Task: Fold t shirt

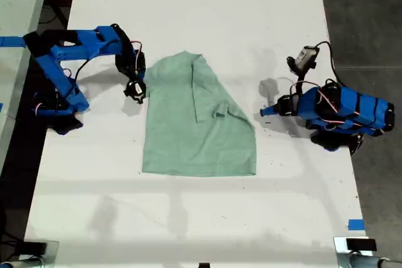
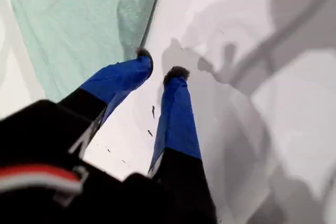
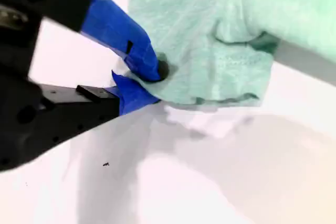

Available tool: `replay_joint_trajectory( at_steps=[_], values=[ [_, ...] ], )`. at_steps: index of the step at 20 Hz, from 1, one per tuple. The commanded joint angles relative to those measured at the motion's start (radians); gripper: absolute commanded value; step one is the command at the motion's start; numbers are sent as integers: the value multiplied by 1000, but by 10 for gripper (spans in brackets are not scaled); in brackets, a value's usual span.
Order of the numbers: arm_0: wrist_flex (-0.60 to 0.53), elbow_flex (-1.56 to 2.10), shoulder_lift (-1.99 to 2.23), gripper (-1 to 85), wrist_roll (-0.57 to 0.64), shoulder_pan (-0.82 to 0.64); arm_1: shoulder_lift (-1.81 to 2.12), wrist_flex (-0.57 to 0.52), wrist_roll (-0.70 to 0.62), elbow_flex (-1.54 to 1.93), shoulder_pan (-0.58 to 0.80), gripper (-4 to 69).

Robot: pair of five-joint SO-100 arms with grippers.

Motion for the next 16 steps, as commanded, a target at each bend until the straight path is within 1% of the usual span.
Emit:
replay_joint_trajectory(
  at_steps=[1,3,5,8,9,11,13,15,16],
  values=[
    [135,-117,55,-3,-63,63,11,2,5,66,-9,77],
    [216,-272,127,-3,-83,132,11,2,5,66,-9,76],
    [222,-382,204,-3,-72,179,11,2,5,66,-9,76],
    [183,-522,241,-3,-37,270,11,2,2,66,-9,76],
    [153,-545,241,-3,-26,310,11,2,2,66,-11,76],
    [60,-543,215,-3,11,405,11,2,2,66,-11,76],
    [-9,-538,101,-3,26,476,11,2,2,66,-12,76],
    [-48,-575,-74,-3,26,503,11,2,2,66,-11,76],
    [-49,-615,-167,26,26,506,11,2,2,66,-12,76]
  ],
)
